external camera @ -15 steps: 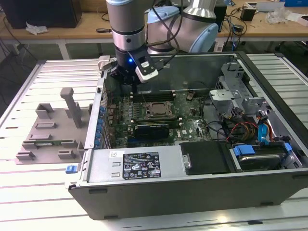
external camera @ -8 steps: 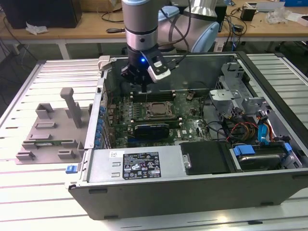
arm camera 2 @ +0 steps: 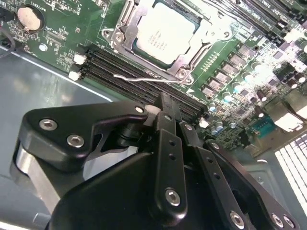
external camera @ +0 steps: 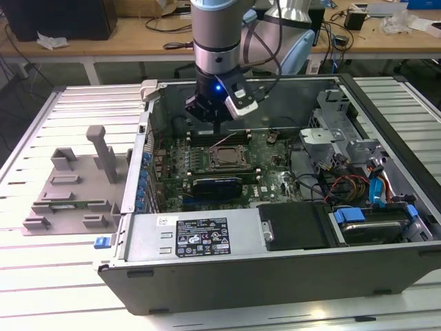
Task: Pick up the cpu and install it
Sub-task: 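Install the first cpu locking lever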
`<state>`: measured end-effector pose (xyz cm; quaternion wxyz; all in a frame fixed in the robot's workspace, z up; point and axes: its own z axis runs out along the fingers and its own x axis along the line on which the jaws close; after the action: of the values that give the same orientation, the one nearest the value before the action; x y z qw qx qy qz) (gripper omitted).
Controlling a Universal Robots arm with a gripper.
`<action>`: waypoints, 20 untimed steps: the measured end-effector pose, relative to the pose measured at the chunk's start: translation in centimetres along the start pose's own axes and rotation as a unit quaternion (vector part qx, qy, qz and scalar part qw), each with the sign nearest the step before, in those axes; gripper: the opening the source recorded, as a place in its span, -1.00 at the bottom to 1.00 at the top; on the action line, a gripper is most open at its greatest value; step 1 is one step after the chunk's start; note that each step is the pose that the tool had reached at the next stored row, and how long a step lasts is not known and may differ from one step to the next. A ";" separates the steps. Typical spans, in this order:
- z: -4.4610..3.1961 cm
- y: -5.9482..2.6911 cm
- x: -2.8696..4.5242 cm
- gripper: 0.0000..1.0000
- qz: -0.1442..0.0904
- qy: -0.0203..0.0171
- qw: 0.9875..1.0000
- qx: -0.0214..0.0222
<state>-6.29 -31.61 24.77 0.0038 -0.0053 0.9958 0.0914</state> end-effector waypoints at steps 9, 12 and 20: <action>1.59 -0.29 -0.11 -0.79 0.000 0.000 1.000 0.006; 1.92 -0.27 -0.20 -0.79 0.002 -0.001 1.000 0.008; 2.66 0.16 -1.03 -0.79 0.033 -0.006 0.999 0.008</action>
<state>-5.25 -30.96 22.20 0.0069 0.0281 0.9961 0.0836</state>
